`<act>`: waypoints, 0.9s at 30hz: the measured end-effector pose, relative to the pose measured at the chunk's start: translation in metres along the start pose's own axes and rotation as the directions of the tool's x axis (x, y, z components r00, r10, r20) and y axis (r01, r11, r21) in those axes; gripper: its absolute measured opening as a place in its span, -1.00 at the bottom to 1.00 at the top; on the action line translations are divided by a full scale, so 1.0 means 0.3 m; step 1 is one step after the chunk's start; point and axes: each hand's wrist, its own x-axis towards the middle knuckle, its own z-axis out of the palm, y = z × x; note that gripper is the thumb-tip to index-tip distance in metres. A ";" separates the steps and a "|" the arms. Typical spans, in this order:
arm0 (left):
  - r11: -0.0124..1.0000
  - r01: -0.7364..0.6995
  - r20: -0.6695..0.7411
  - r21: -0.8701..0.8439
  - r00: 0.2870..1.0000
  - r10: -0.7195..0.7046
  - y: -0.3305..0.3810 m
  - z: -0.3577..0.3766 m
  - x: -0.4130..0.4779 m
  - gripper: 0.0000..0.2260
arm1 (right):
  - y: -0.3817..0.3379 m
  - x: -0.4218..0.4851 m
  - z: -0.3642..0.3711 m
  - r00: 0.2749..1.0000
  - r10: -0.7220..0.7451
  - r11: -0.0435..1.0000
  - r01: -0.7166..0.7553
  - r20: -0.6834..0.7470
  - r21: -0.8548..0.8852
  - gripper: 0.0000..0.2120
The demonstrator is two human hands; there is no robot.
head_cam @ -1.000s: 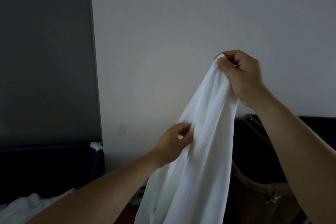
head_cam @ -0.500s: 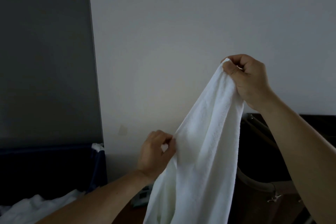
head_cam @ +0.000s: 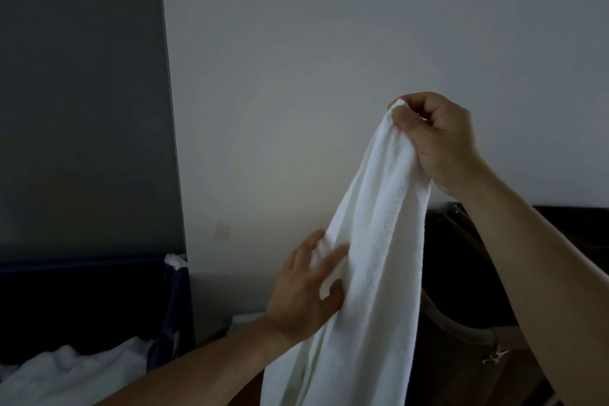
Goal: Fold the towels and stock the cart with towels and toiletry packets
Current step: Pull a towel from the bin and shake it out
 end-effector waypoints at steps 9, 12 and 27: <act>0.971 -0.021 -0.017 0.239 1.000 0.026 0.020 -0.047 0.103 -0.60 | 0.003 -0.005 0.002 1.000 0.006 1.000 -0.006 0.007 0.005 -0.95; 0.970 0.051 -0.039 0.239 0.998 -0.043 0.005 -0.063 0.119 -0.54 | 0.006 -0.008 0.009 1.000 0.004 1.000 -0.005 0.014 0.015 -0.95; 0.990 0.090 0.157 0.109 0.982 -0.107 -0.025 0.019 -0.010 -0.73 | 0.022 0.004 0.027 1.000 0.015 1.000 -0.015 0.026 -0.022 -0.90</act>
